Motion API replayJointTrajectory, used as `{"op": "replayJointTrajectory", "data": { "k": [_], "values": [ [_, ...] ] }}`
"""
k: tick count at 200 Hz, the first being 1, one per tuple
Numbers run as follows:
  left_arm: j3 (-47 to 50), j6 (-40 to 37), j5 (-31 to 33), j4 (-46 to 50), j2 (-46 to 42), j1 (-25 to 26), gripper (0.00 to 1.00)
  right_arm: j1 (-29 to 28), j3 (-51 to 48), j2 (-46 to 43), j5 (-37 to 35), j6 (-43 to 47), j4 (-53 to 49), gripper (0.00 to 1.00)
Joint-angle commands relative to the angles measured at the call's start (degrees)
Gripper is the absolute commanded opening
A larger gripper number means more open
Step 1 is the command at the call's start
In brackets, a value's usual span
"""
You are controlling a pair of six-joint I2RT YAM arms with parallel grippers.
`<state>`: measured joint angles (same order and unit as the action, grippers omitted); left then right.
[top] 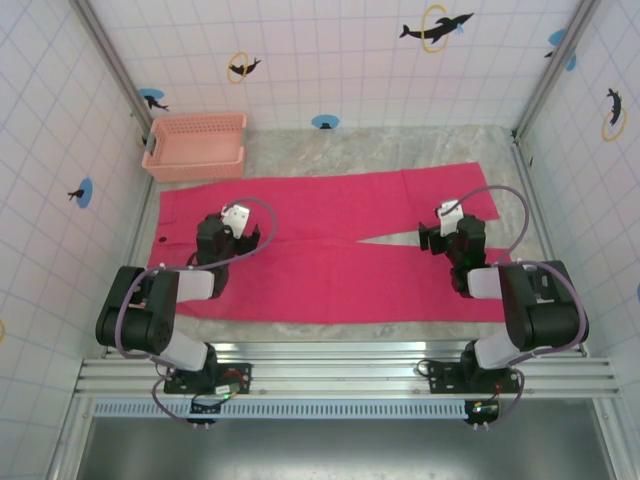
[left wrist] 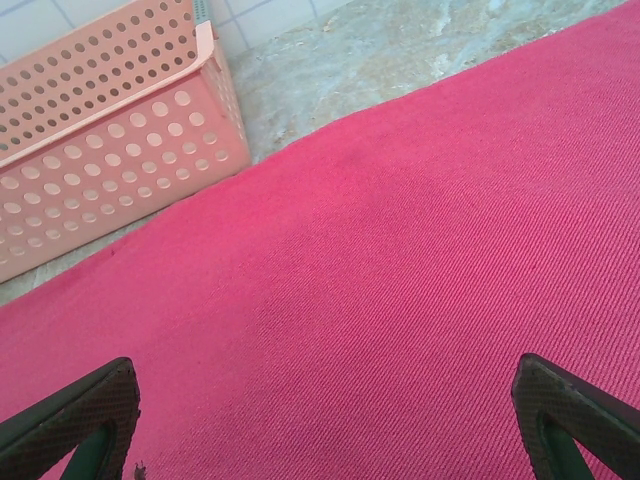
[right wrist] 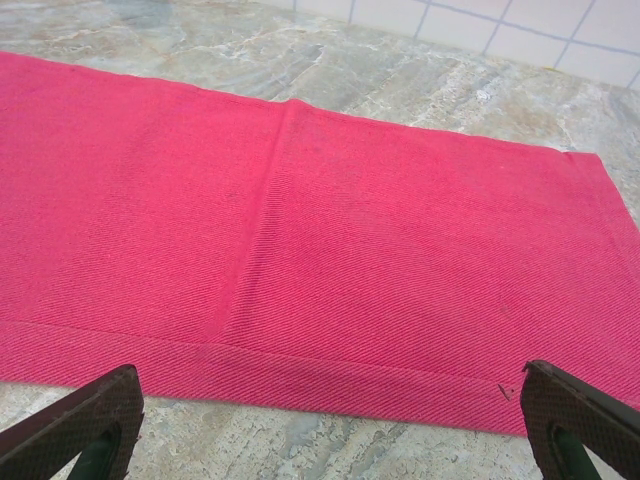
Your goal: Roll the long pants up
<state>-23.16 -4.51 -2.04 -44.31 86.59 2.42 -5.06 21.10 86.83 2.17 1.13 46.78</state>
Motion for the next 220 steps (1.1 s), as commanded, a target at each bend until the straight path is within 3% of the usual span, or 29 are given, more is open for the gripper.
{"op": "replayJointTrajectory", "data": {
  "k": [1,61,72,94,113,137,148,175,195,220],
  "values": [
    [-0.3,0.0,-0.2,-2.2,0.1,0.1,0.97,-0.3,1.2,0.2,-0.1,0.0,2.0,1.00],
    [-1.1,-0.2,0.4,-1.7,-0.4,0.4,0.98,-0.3,1.2,0.2,-0.1,0.0,2.2,1.00],
    [-7.8,-1.1,2.9,14.4,-4.4,1.6,0.98,-0.6,2.1,-1.9,-0.9,0.0,0.0,0.99],
    [-22.5,-6.7,11.9,39.1,-9.3,6.7,0.97,-4.7,14.6,-13.1,-4.3,3.3,-31.1,0.91],
    [-30.4,-11.1,24.6,53.7,-10.8,10.8,0.98,-12.1,23.5,-18.4,-6.5,7.8,-49.3,0.91],
    [-36.5,-7.7,36.8,67.8,-11.3,11.2,0.97,-24.5,31.5,-18.8,-7.8,10.5,-72.1,0.92],
    [-38.2,-7.4,38.2,71.5,-11.0,11.0,0.97,-31.4,31.2,-19.0,-7.8,9.9,-77.4,0.96],
    [-40.4,-4.8,39.5,75.9,-12.0,10.8,0.97,-48.9,25.6,-20.3,-12.0,6.9,-78.0,0.93],
    [-40.8,-4.5,38.4,76.2,-13.5,10.3,0.97,-54.5,25.6,-18.2,-12.6,5.0,-81.3,0.86],
    [-43.1,-1.5,35.0,78.9,-14.7,7.0,0.97,-57.5,24.8,-15.2,-11.6,3.2,-83.2,0.81]
  ]
}}
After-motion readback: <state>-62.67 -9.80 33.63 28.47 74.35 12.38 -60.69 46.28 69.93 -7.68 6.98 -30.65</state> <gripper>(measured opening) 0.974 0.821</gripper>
